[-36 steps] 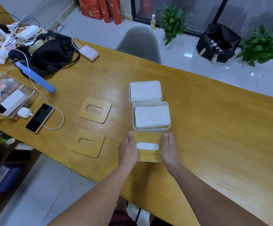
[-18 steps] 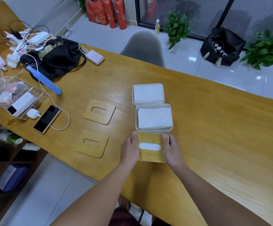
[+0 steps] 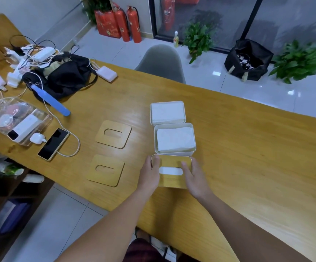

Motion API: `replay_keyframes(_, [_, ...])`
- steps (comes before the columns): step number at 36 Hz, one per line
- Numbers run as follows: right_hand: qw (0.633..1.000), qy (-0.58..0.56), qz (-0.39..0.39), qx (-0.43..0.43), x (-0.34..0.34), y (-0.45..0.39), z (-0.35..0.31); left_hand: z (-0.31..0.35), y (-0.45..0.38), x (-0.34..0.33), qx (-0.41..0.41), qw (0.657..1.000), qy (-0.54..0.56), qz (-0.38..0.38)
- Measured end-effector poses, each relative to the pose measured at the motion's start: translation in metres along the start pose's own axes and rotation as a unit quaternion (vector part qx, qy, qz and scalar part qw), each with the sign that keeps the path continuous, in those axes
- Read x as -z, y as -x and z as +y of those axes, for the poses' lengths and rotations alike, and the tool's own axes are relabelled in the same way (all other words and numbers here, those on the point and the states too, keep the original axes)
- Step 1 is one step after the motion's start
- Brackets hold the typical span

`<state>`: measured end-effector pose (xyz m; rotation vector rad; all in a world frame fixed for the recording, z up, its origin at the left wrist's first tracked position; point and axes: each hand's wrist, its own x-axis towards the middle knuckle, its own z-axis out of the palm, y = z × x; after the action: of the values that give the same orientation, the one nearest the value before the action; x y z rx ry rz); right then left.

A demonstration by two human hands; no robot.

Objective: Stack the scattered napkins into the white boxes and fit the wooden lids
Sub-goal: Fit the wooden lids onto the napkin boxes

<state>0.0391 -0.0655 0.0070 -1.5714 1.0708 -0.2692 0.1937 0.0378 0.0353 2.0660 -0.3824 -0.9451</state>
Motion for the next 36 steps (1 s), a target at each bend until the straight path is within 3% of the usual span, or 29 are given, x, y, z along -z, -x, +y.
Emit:
replay_keyframes(11, [0.993,0.078,0.087,0.026,-0.017,-0.004,0.01,-0.011,-0.006,-0.016,-0.025,0.985,-0.111,0.131])
replay_keyframes(18, [0.989,0.107,0.104,0.024,-0.02,-0.008,0.009,-0.012,-0.012,-0.02,-0.021,0.971,-0.17,0.168])
replay_keyframes(26, [0.993,0.083,0.084,0.011,-0.017,-0.005,0.003,-0.008,-0.01,-0.017,-0.018,0.976,-0.157,0.147])
replay_keyframes(36, [0.998,0.029,0.033,-0.04,-0.001,-0.003,-0.009,-0.005,-0.012,-0.003,0.017,0.997,-0.025,0.067])
